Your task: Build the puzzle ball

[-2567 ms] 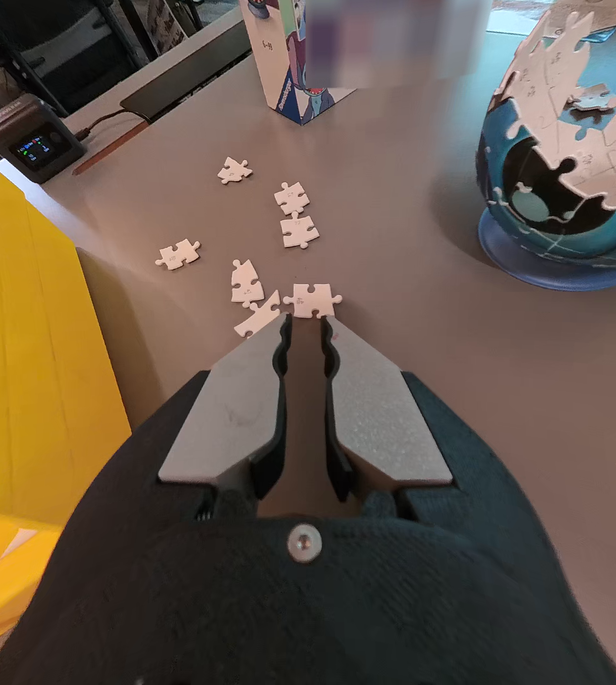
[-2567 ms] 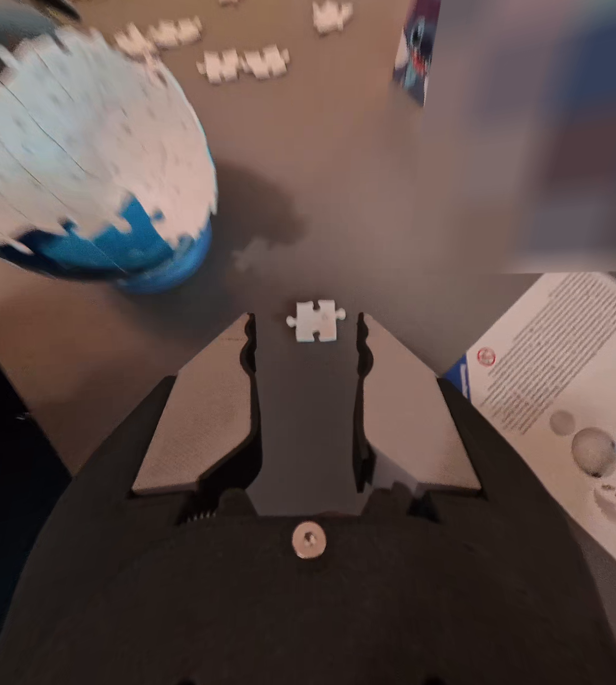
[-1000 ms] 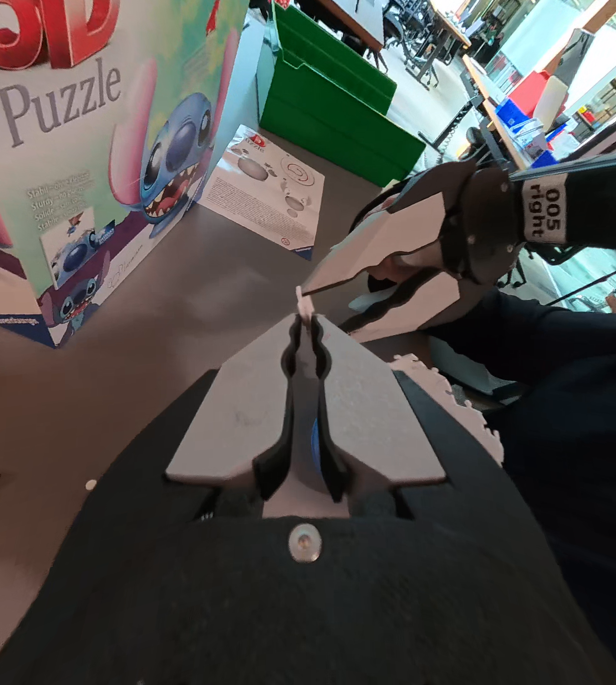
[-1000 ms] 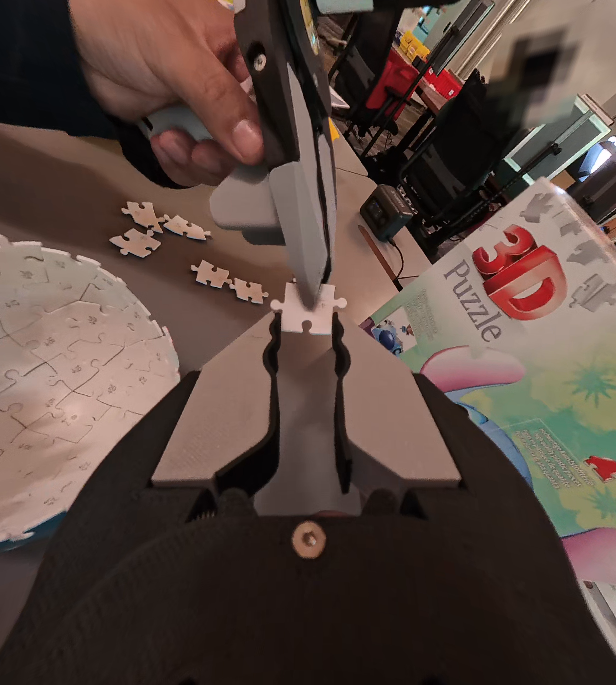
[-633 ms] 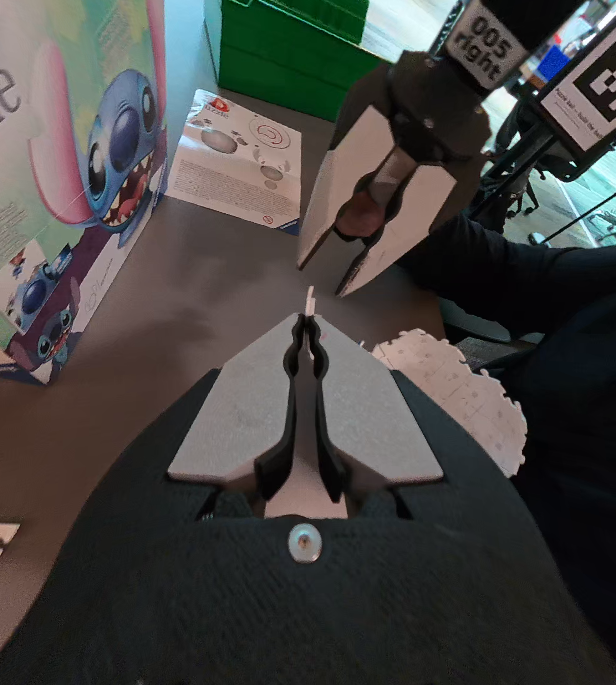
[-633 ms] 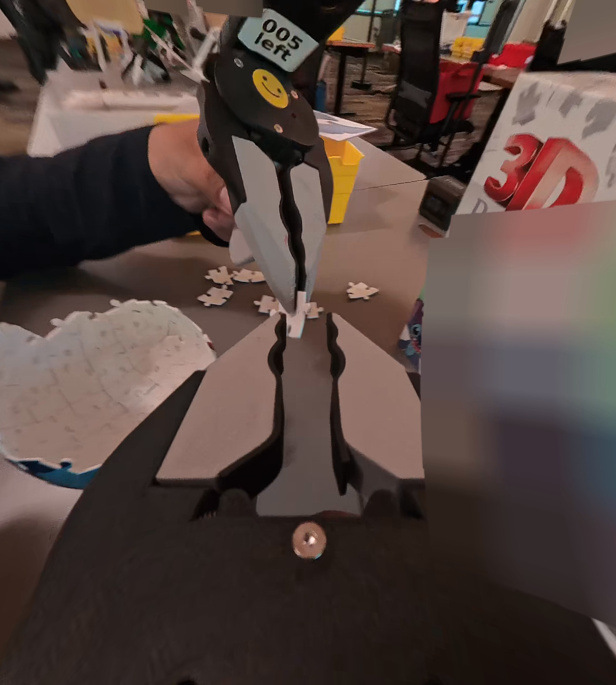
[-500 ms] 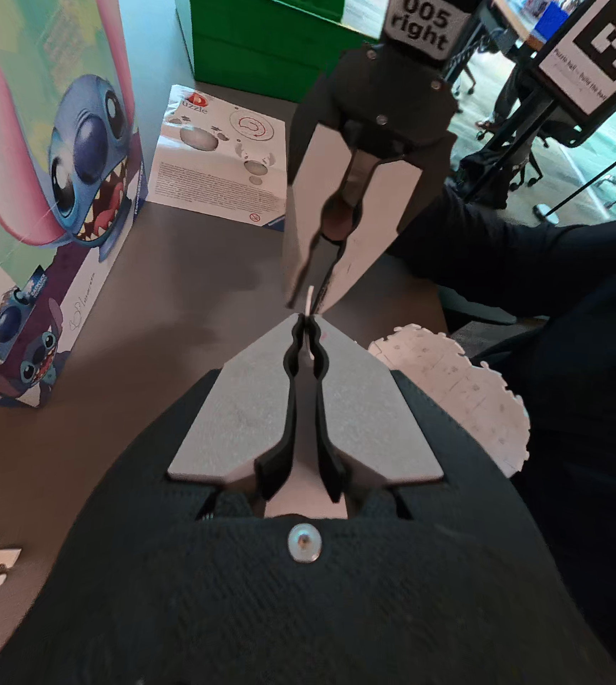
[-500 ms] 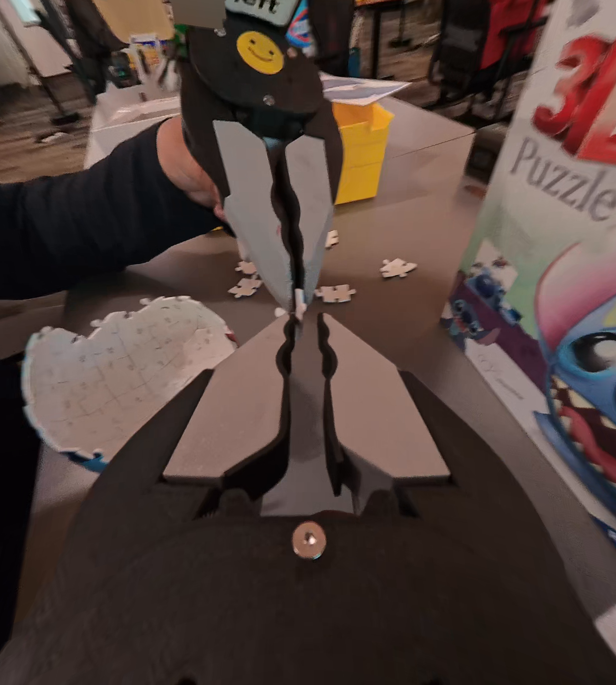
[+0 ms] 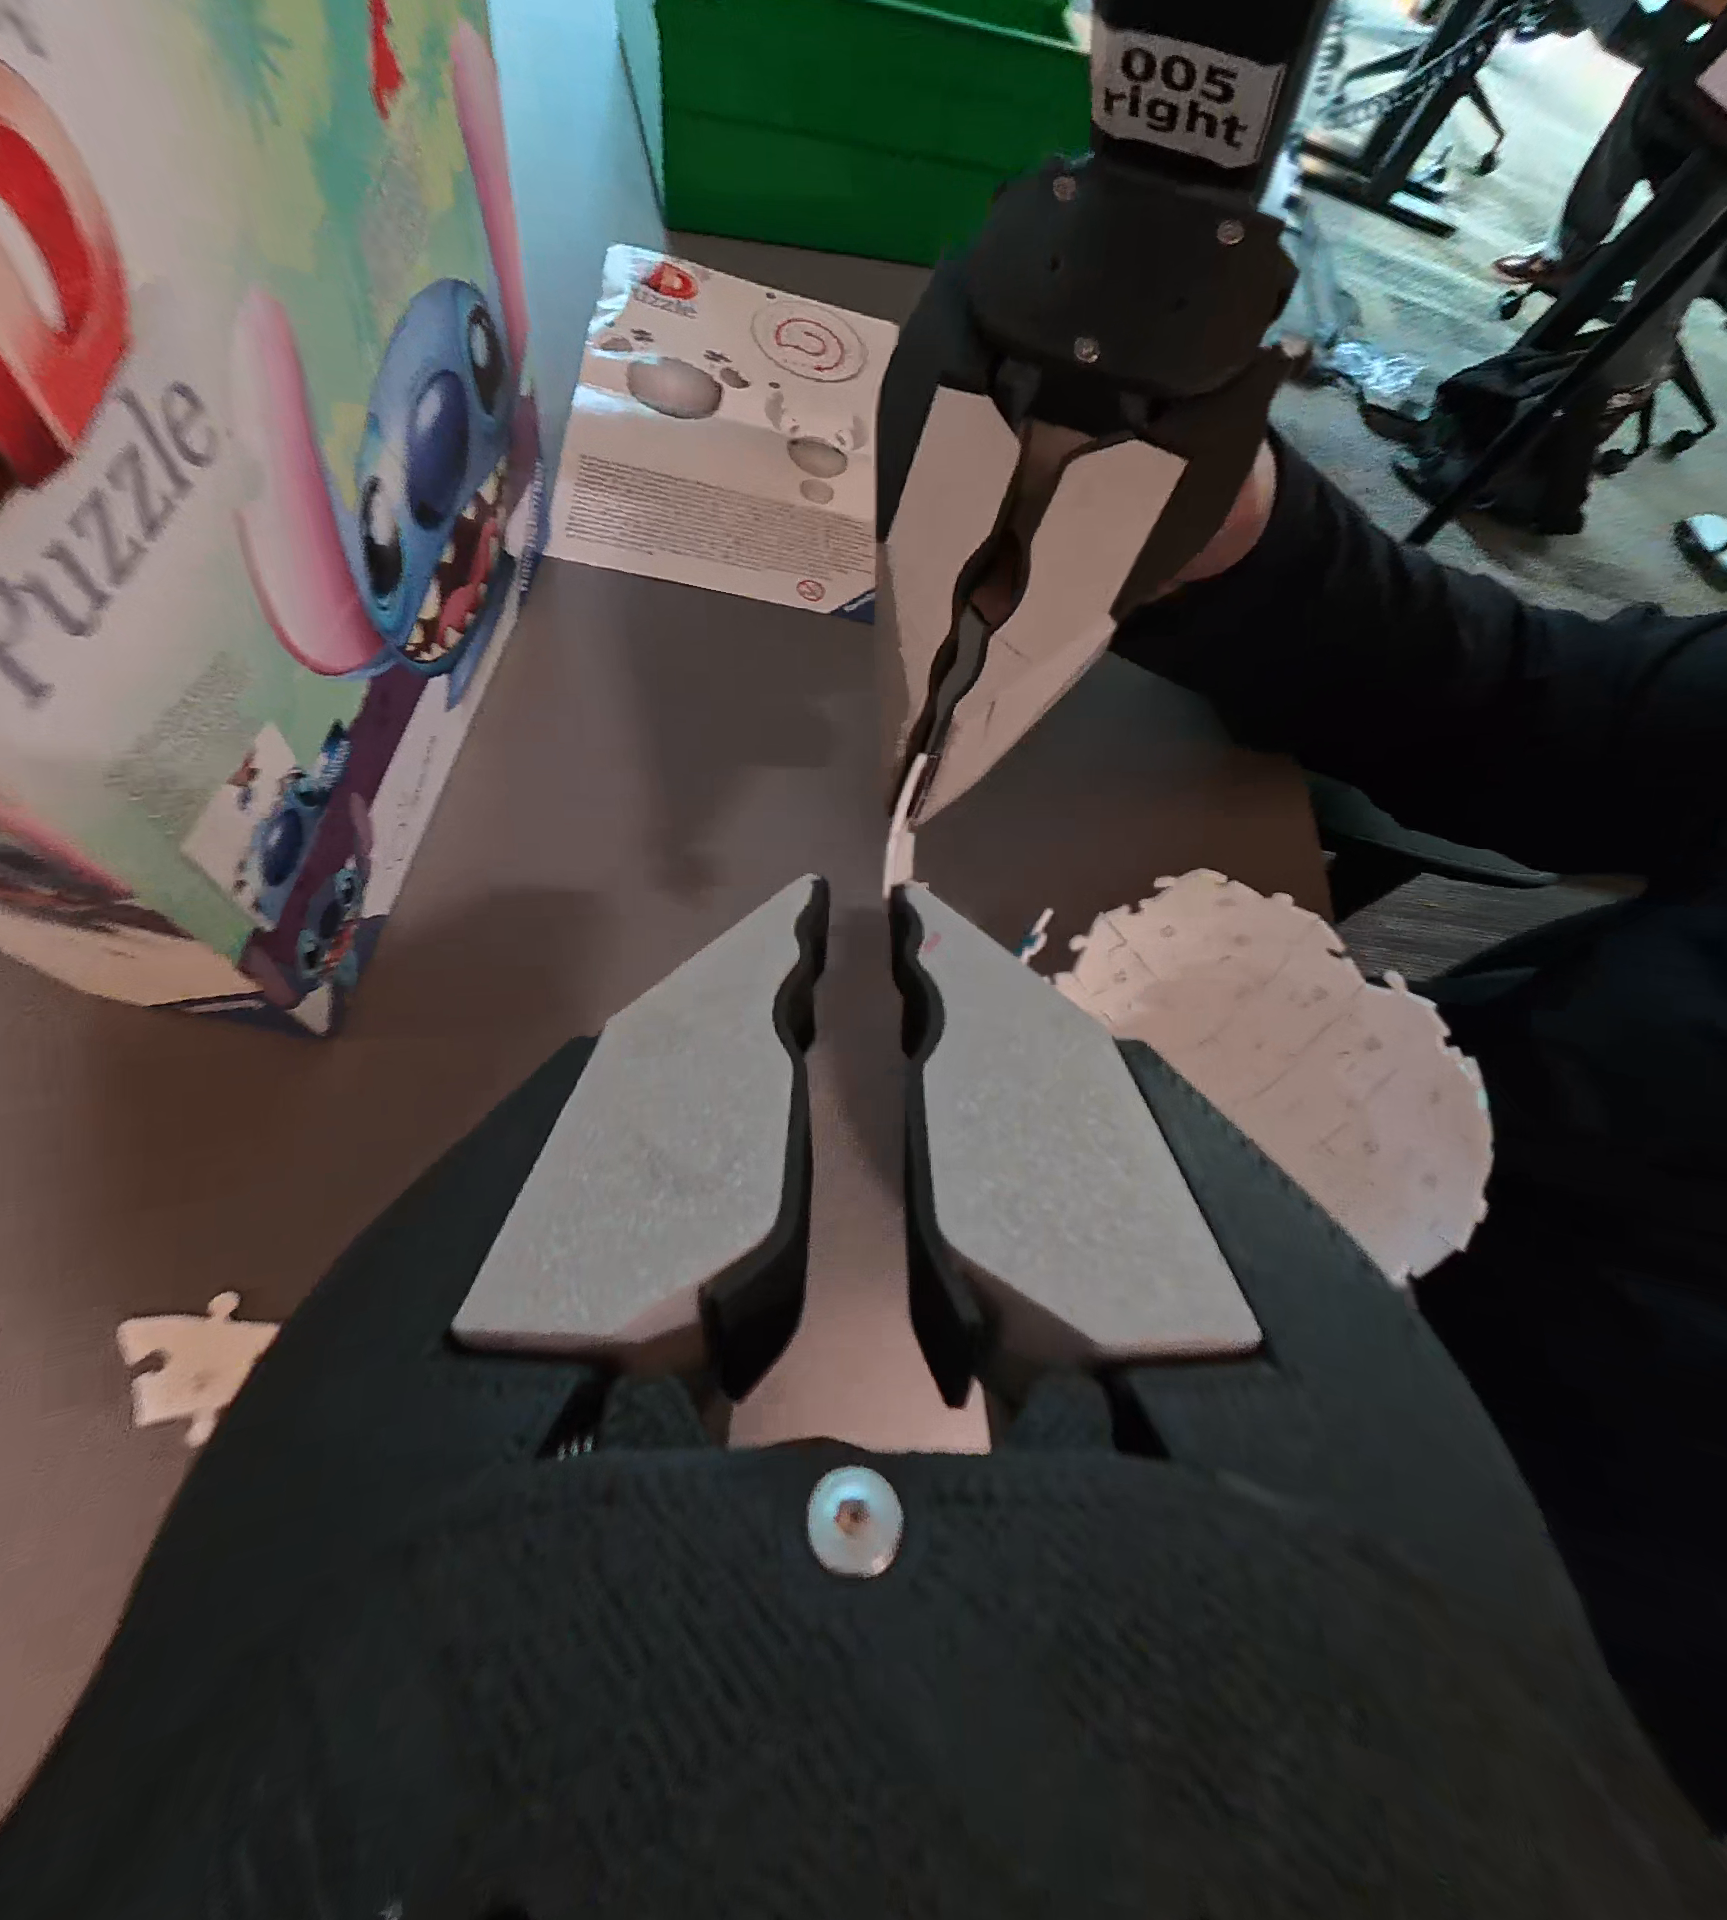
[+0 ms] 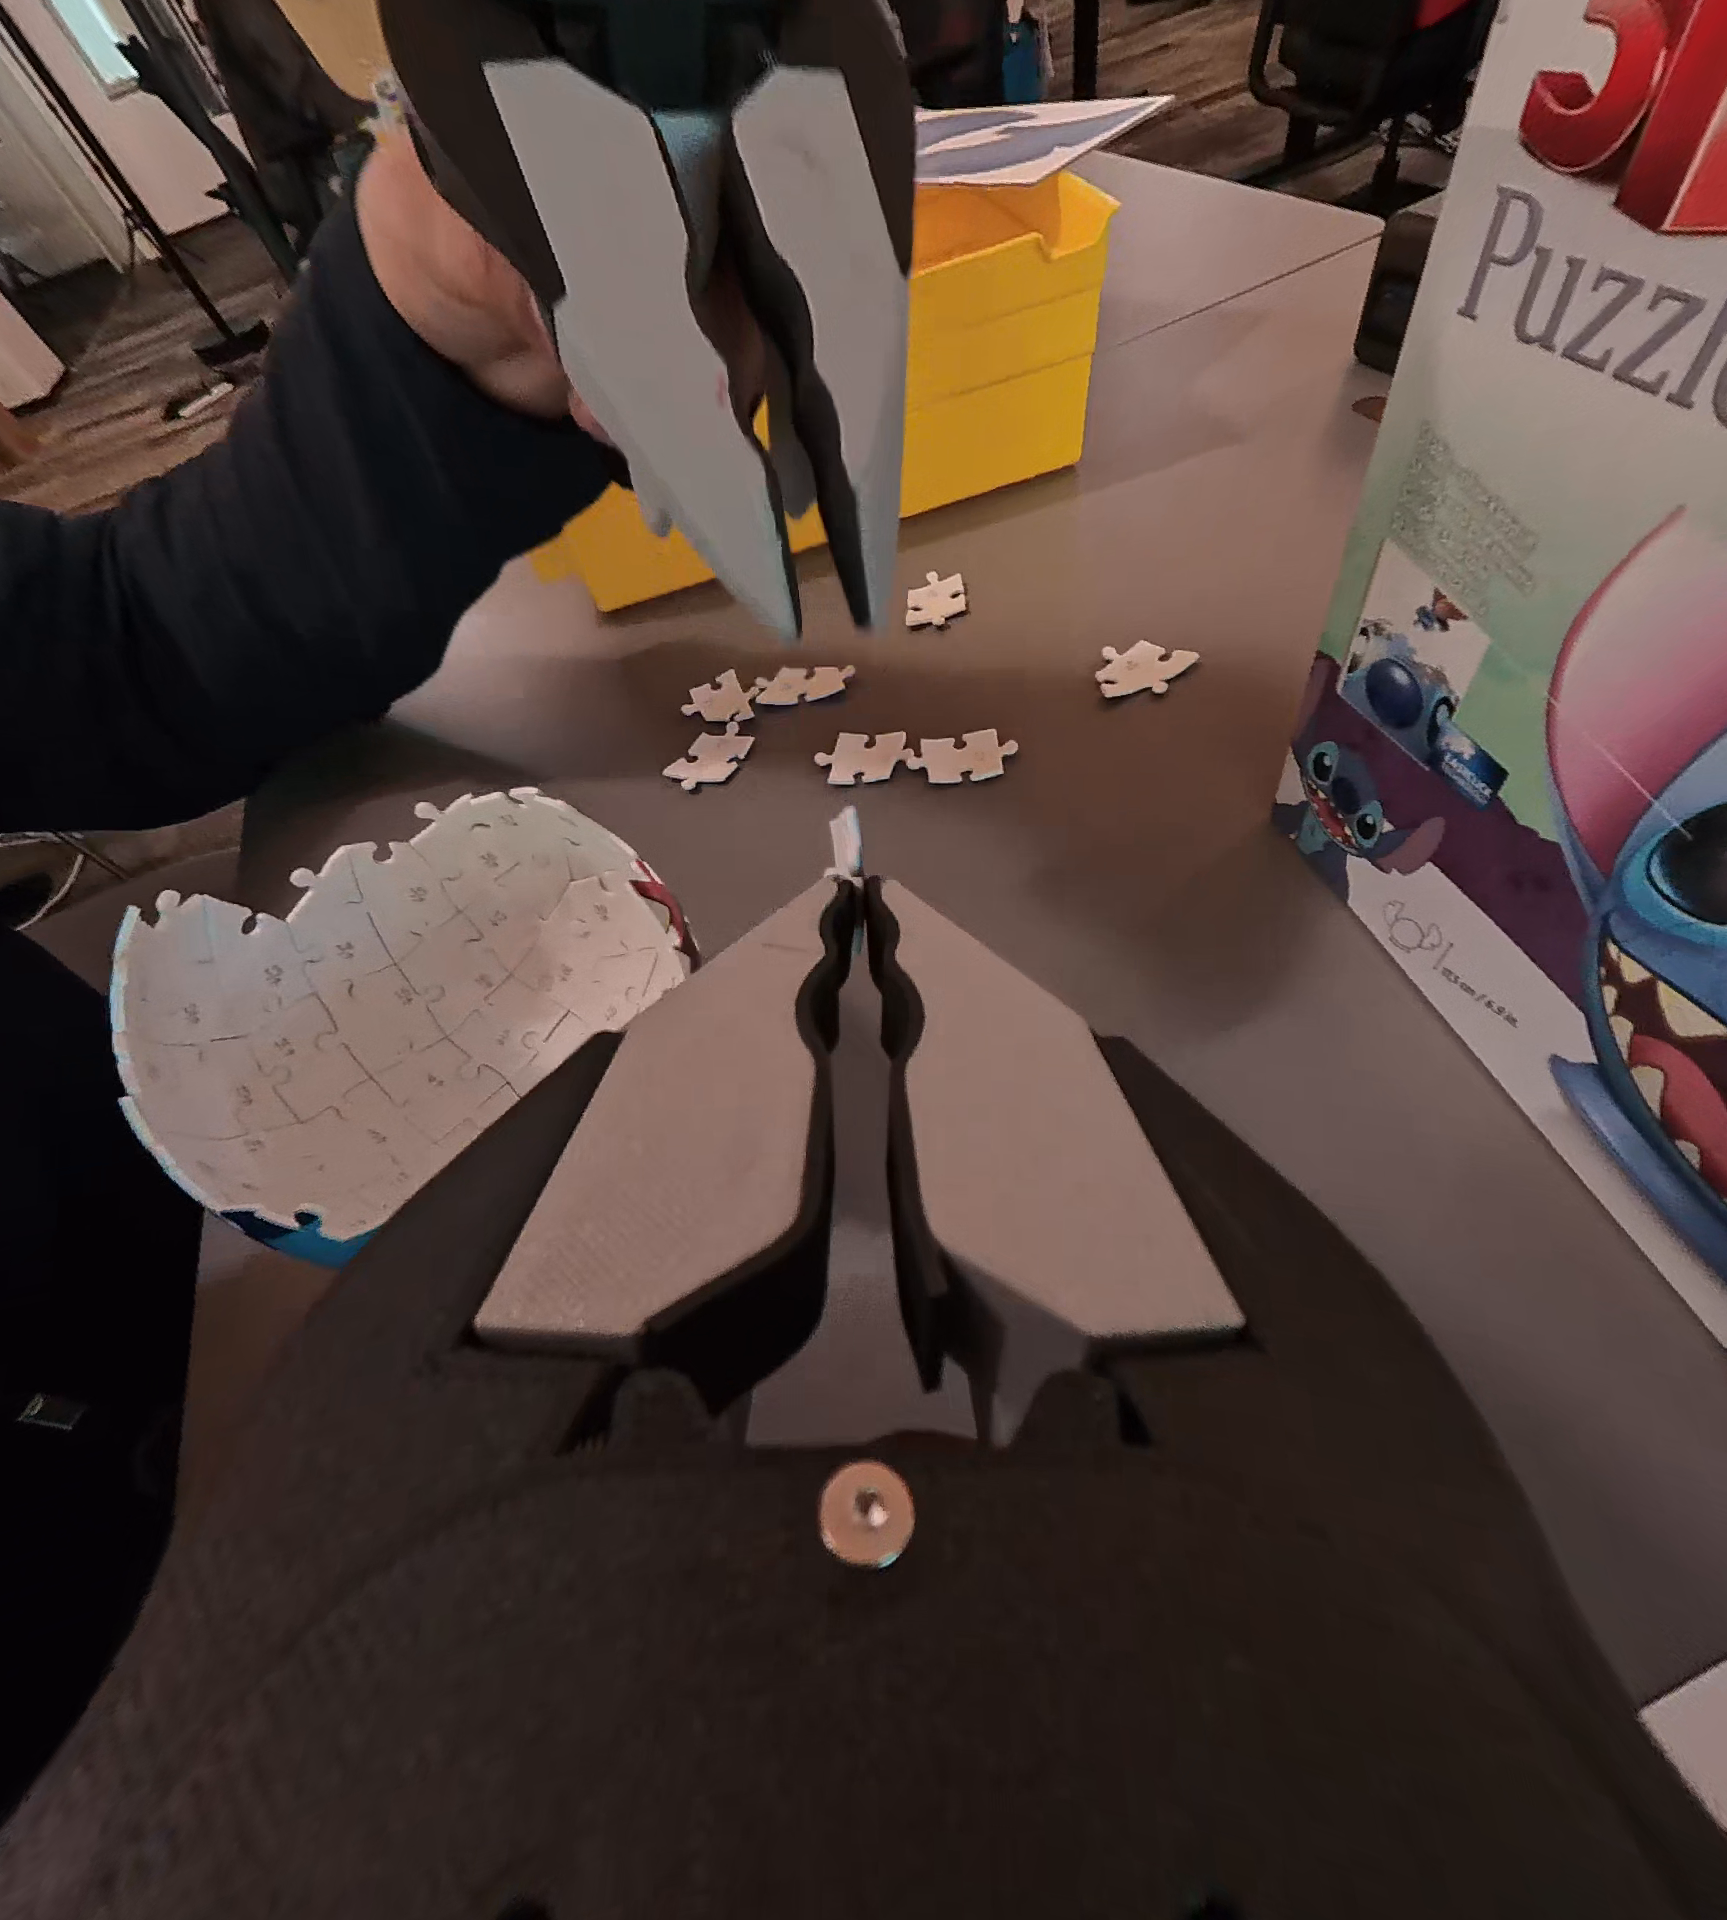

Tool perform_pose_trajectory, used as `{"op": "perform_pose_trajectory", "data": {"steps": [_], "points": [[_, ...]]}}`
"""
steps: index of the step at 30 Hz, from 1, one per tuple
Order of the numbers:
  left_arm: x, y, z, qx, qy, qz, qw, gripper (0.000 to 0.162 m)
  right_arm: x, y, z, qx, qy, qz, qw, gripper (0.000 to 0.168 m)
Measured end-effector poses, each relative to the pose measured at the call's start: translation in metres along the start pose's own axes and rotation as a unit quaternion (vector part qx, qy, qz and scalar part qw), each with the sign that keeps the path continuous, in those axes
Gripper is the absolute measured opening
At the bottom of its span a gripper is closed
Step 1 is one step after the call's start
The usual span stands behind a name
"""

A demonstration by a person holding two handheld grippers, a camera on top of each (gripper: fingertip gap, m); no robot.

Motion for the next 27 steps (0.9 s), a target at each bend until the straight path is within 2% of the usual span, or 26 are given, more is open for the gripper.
{"op": "perform_pose_trajectory", "data": {"steps": [1,7,15,26,27], "points": [[-0.002,0.006,-0.002,0.004,-0.002,-0.012,1.0,0.009,0.001,0.0,0.0,0.0,-0.003,-0.001,1.0,0.0],[-0.01,0.019,-0.007,0.011,-0.008,-0.07,0.997,0.009,0.006,-0.004,0.006,-0.006,-0.027,-0.007,1.0,0.0],[-0.012,0.015,-0.003,-0.006,0.002,-0.07,0.998,0.01,0.01,-0.01,0.009,0.009,-0.071,-0.027,0.997,0.0],[-0.006,-0.024,0.013,-0.068,0.024,-0.004,0.997,0.015,0.013,-0.008,0.004,0.078,-0.098,-0.069,0.99,0.0],[-0.004,-0.026,0.014,-0.07,0.024,0.002,0.997,0.012,0.013,-0.007,0.004,0.081,-0.099,-0.071,0.989,0.0]]}}
Point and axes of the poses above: each gripper's, where its closed fingertips meet, y back along the fingers, z out of its underside, x = y × z across the jaws, the point moved 8 cm from there along y, back along the fingers, and after that the axes turned 12 degrees about -z, right-handed, at the moved point
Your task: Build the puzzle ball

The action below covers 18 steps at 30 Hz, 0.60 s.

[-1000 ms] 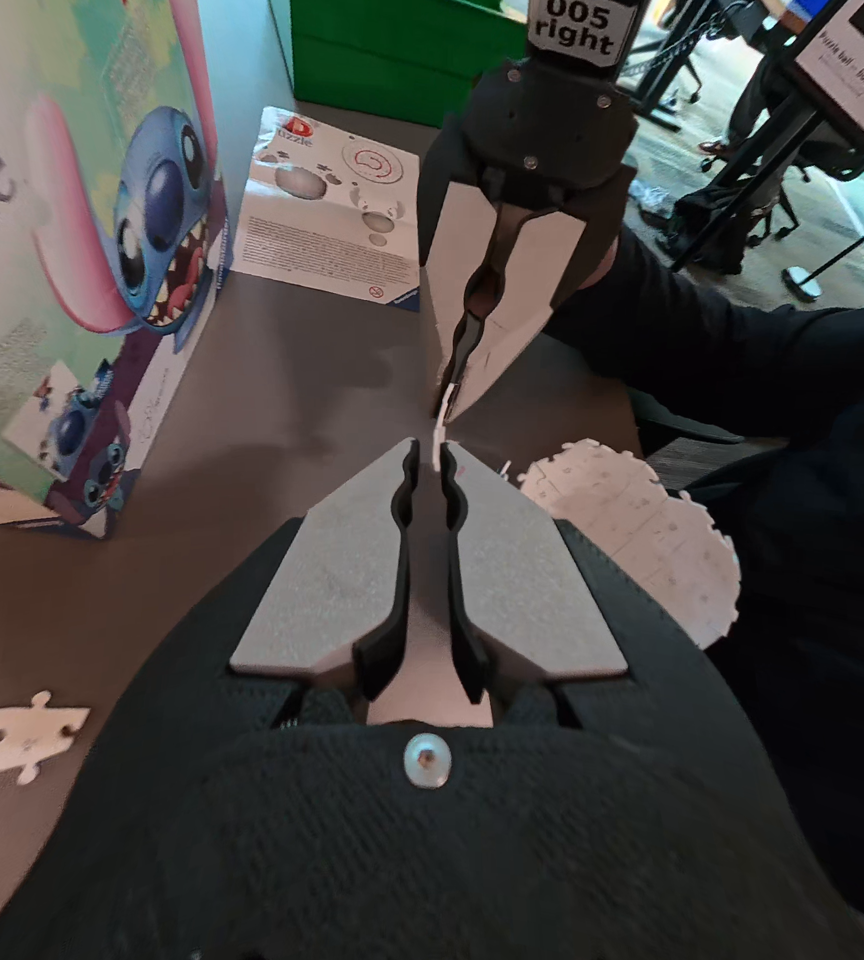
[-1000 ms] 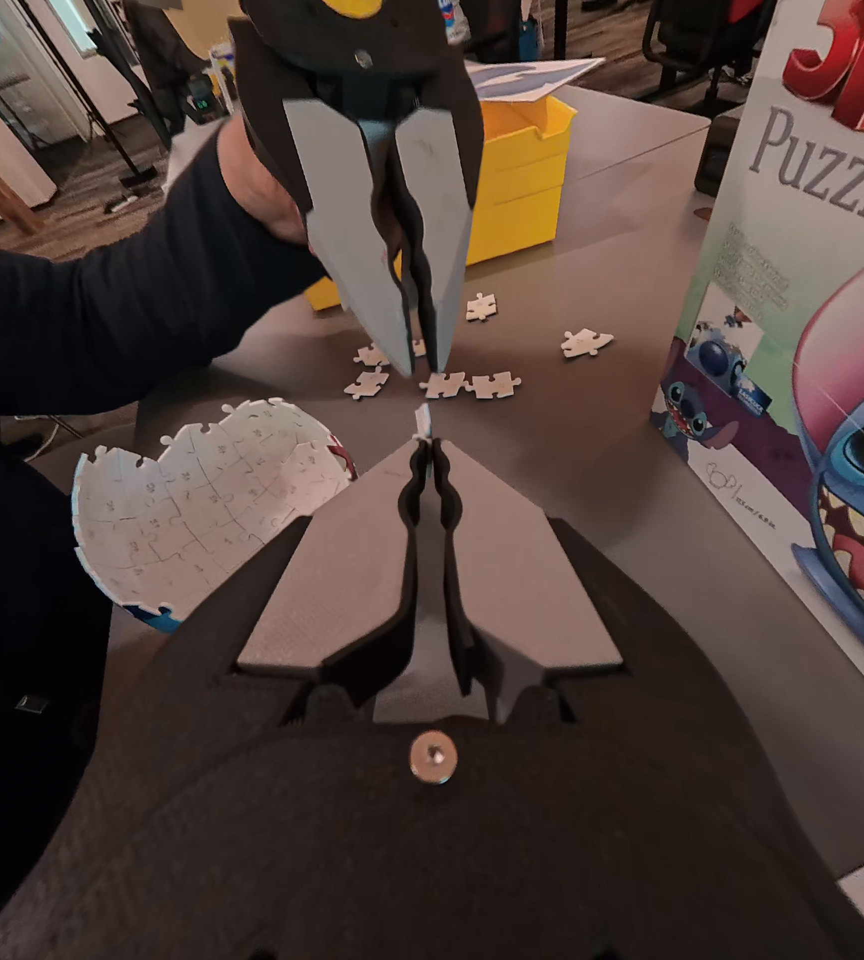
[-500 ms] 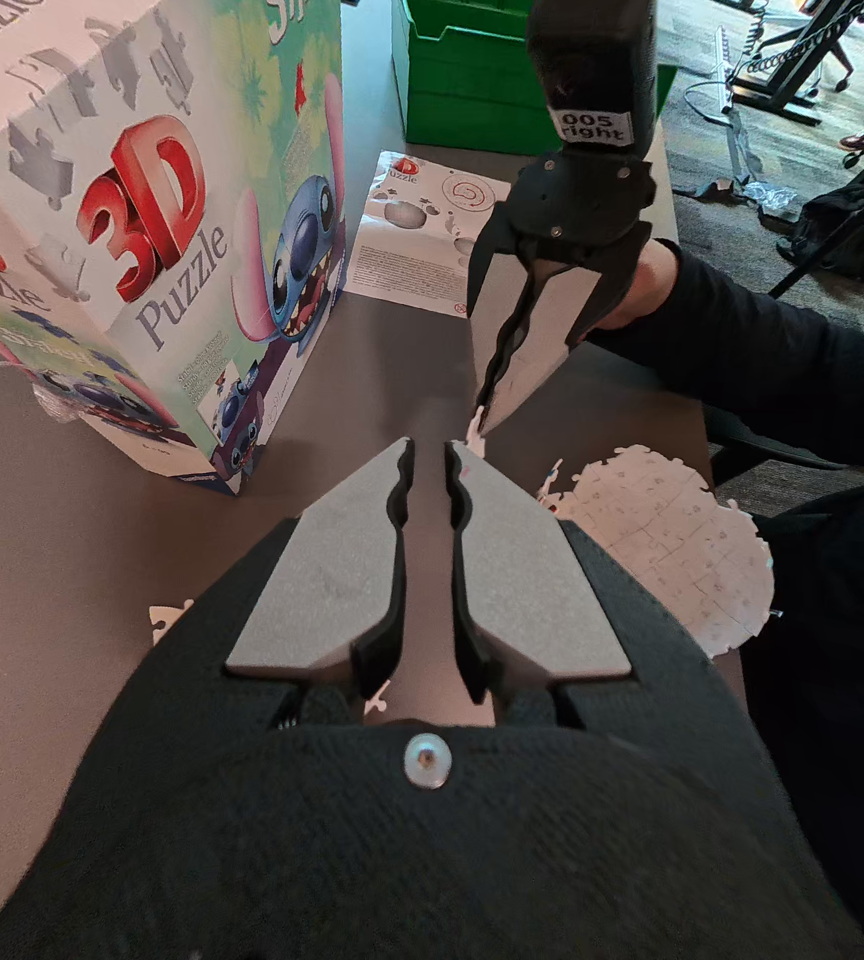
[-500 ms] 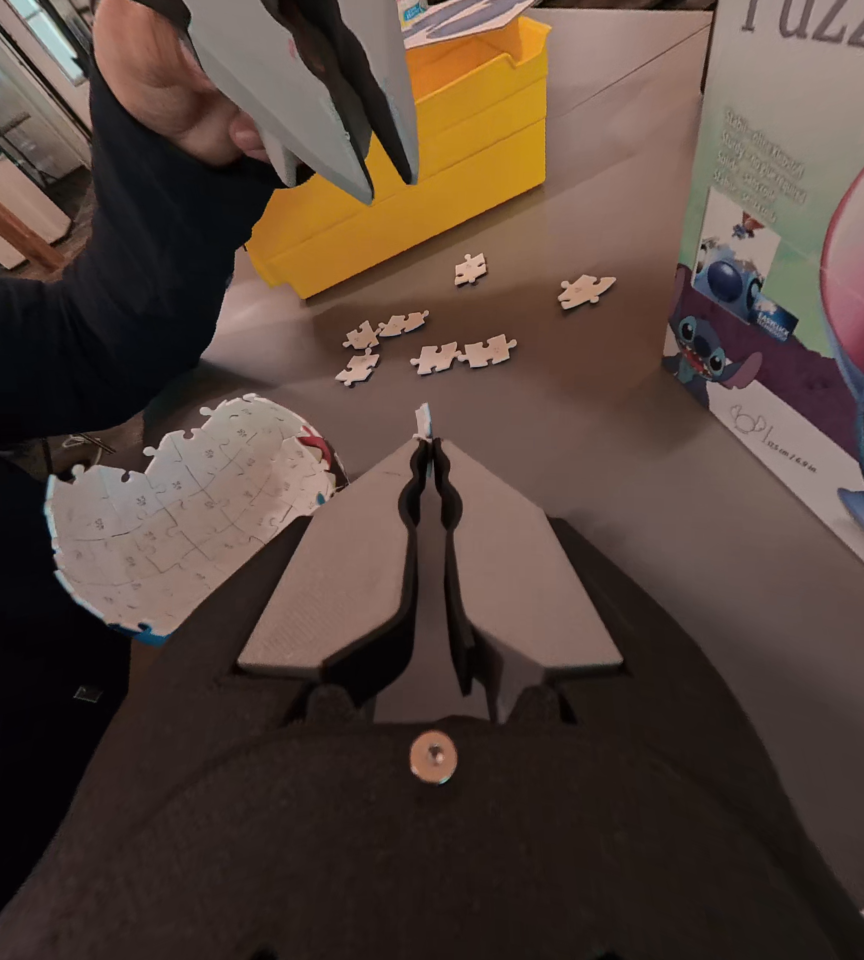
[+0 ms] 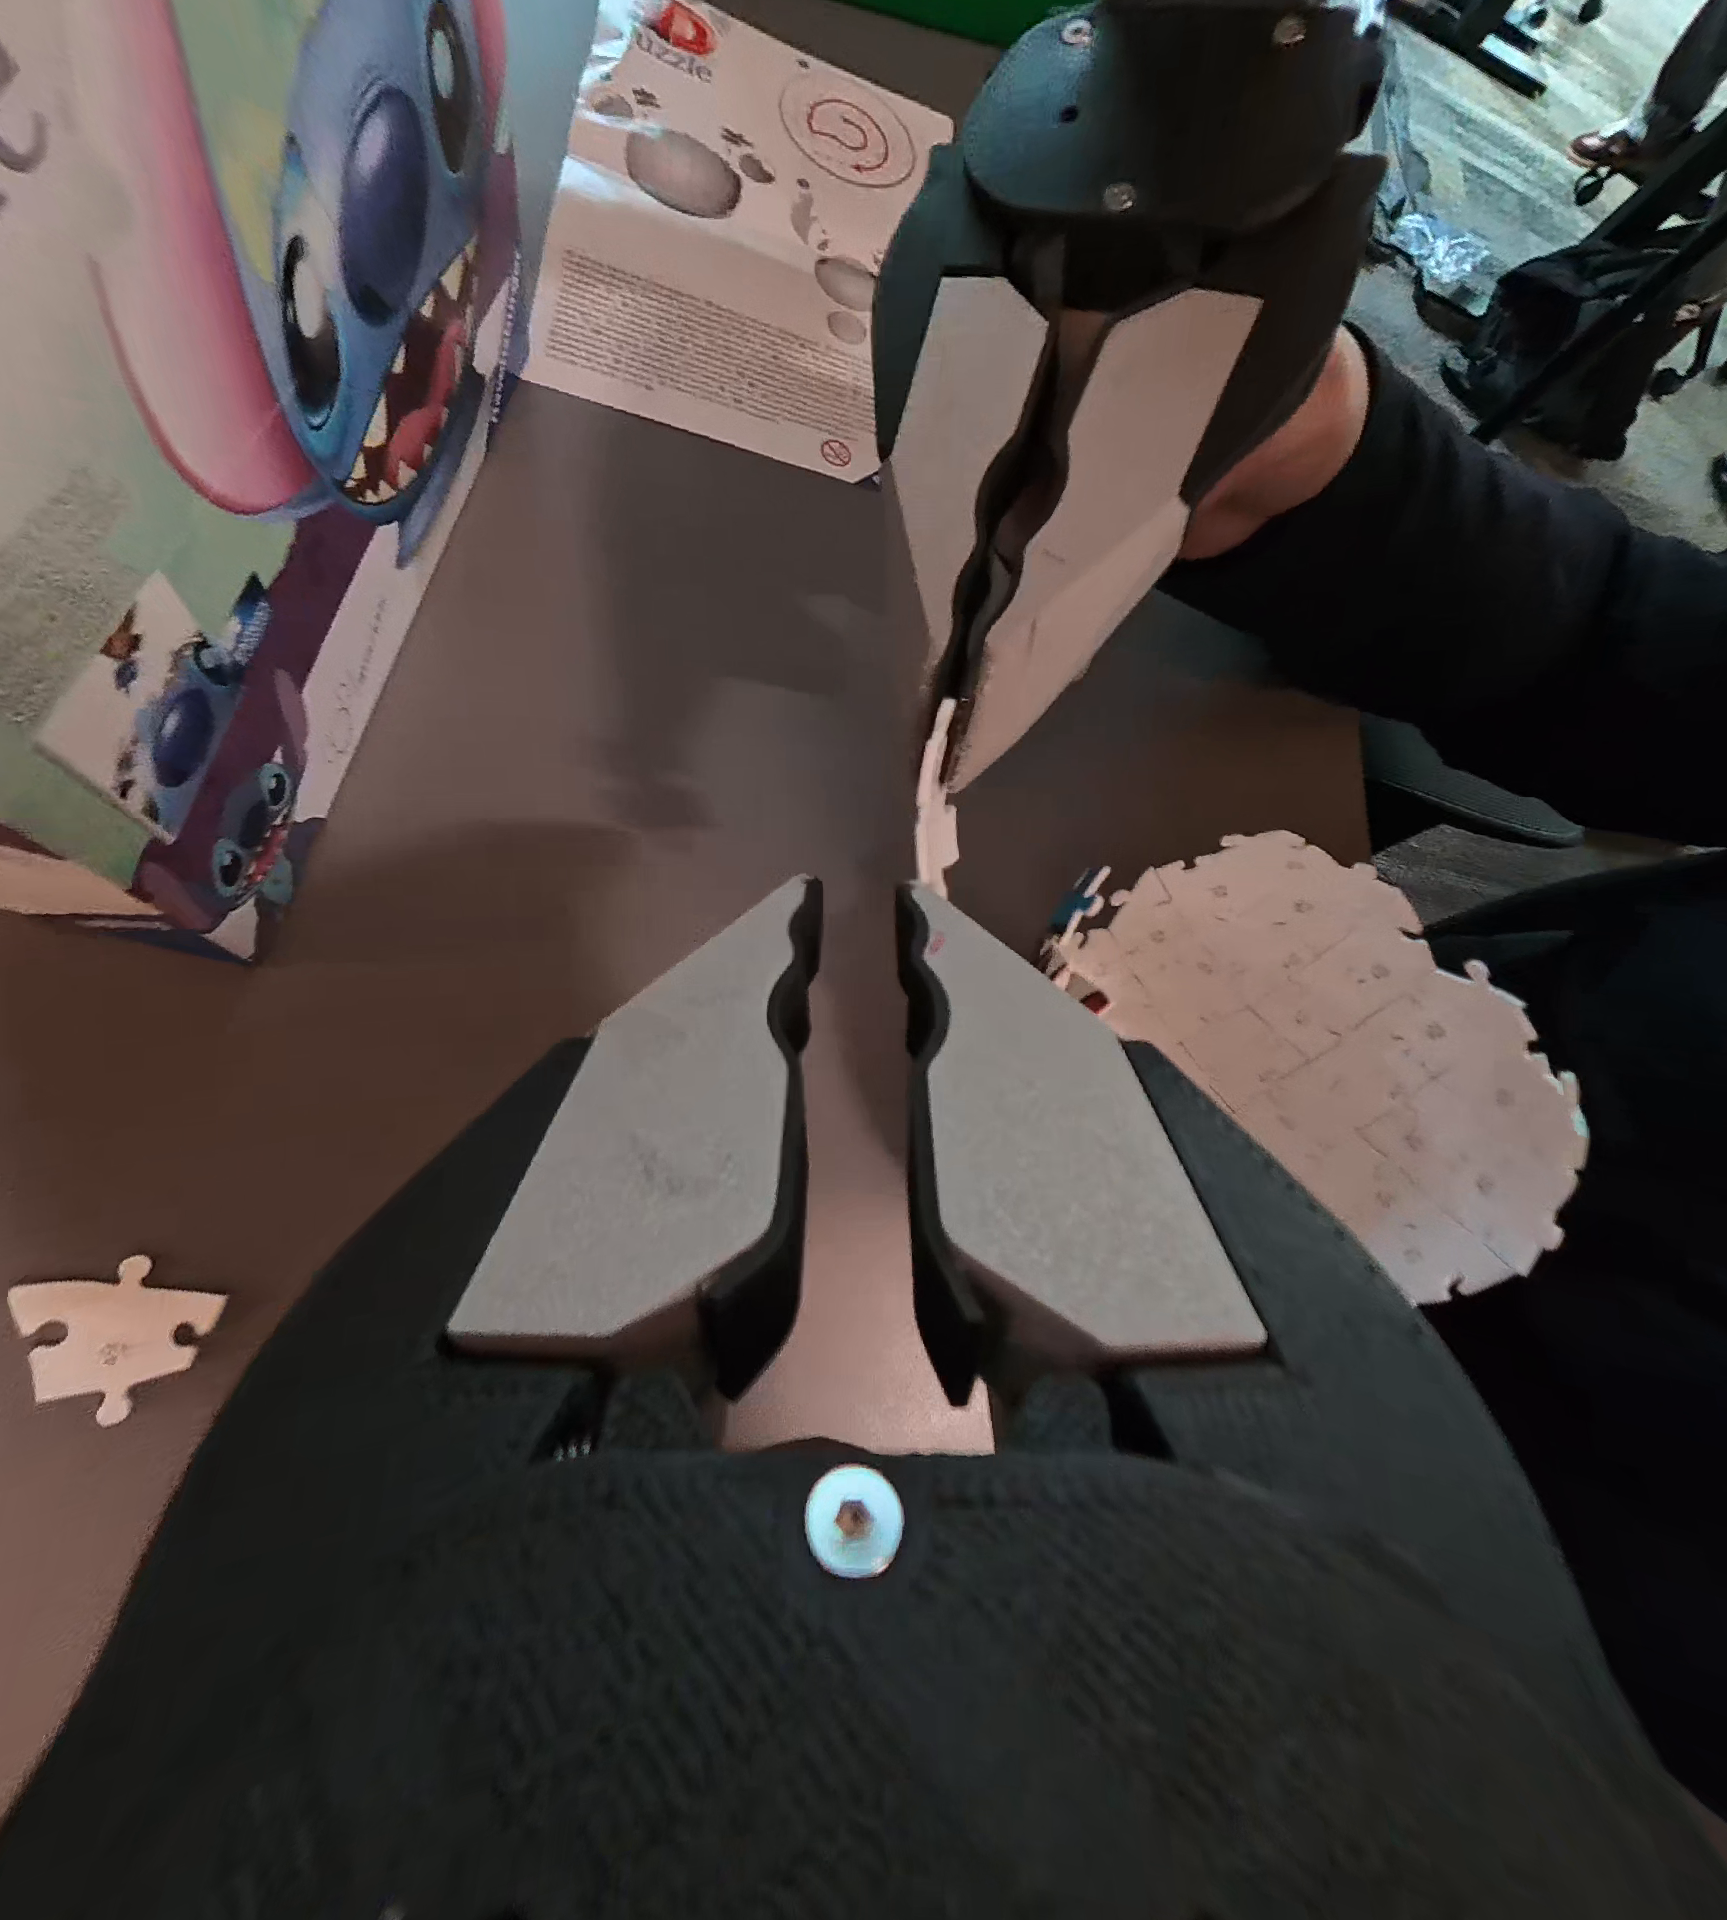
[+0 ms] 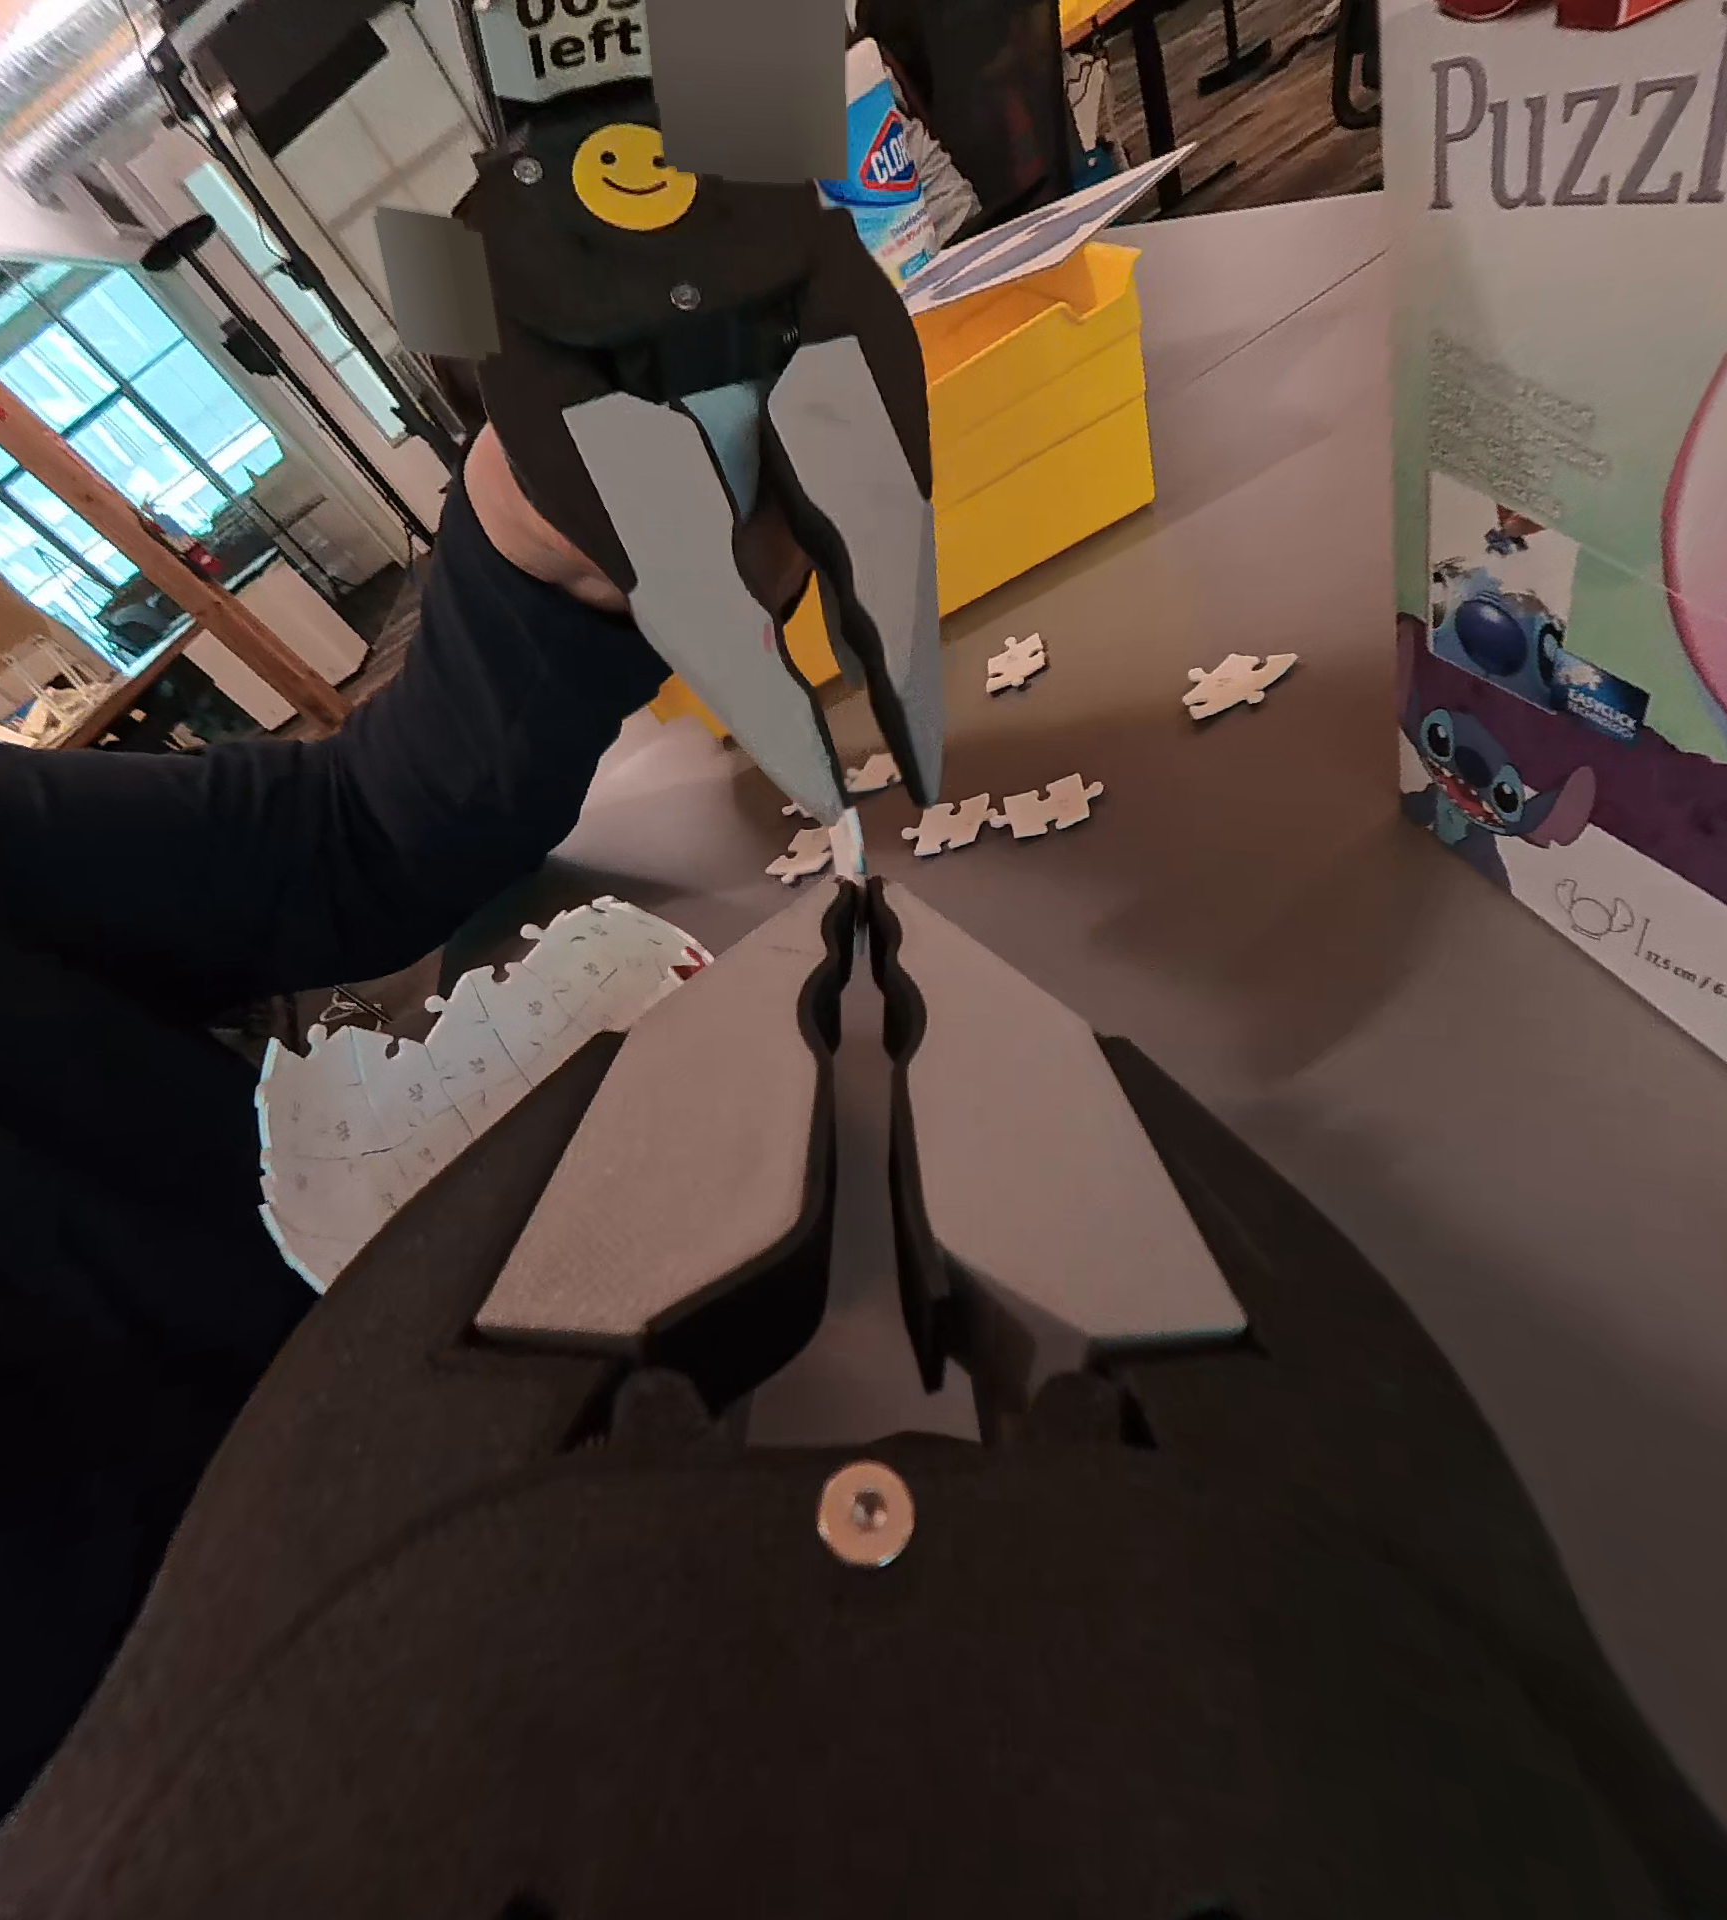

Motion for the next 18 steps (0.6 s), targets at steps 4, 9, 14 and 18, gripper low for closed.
{"op": "perform_pose_trajectory", "data": {"steps": [4,9,14,18], "points": [[0.004,-0.004,0.0,-0.001,-0.004,0.008,1.0,0.009,-0.001,0.002,-0.002,0.017,-0.002,-0.011,1.0,0.0],[0.003,-0.001,0.002,-0.008,0.008,0.03,1.0,0.016,0.001,0.011,-0.008,0.05,0.009,0.019,0.999,0.0],[0.011,-0.006,-0.011,0.05,0.026,0.079,0.995,0.018,-0.003,0.015,-0.016,0.138,0.005,-0.034,0.99,0.0],[0.01,0.001,-0.019,0.109,0.039,0.078,0.99,0.0,-0.004,0.015,-0.018,0.163,0.011,-0.039,0.986,0.0]]}}
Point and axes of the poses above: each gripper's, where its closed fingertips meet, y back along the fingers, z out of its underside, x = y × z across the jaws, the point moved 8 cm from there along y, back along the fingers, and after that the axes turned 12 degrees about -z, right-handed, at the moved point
